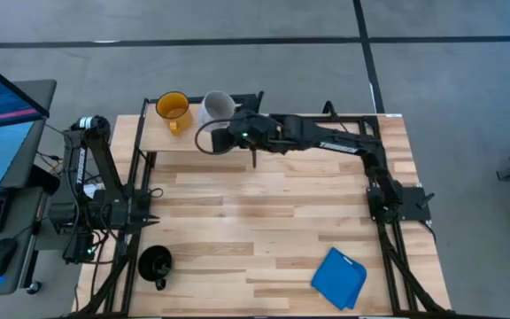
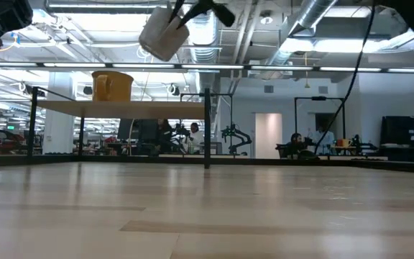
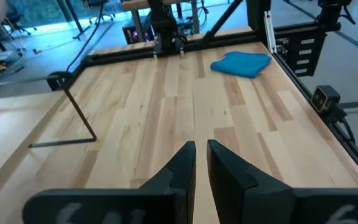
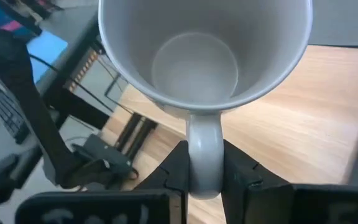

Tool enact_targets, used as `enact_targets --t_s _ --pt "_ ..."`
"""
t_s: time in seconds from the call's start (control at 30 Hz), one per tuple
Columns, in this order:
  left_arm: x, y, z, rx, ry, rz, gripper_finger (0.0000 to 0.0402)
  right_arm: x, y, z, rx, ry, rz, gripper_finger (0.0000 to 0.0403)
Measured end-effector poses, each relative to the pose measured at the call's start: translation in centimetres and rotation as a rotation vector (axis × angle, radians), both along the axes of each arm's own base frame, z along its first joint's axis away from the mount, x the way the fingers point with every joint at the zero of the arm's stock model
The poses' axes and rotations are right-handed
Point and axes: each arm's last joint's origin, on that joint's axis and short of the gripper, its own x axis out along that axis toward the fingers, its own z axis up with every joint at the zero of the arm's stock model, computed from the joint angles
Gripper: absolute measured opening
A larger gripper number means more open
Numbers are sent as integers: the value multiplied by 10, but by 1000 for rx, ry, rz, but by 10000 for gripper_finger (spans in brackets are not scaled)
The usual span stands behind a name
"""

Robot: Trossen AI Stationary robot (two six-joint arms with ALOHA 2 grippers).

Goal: Stack small to large cups/mugs on shelf
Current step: Put the gray mug on the shelf

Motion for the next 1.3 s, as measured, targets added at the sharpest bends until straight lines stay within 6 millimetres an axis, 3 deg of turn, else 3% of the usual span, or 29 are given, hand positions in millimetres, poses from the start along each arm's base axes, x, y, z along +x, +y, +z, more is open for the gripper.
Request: enact_targets --t_s 0.23,0.6,1.3 --pt "0 0 0 -1 10 0 32 13 -9 -25 46 41 -34 69" --pt "0 -1 -1 -3 13 -1 32 16 -23 -40 40 83 -119 69" --pt "0 -1 -1 -7 13 -1 32 4 -40 -48 52 173 -229 69"
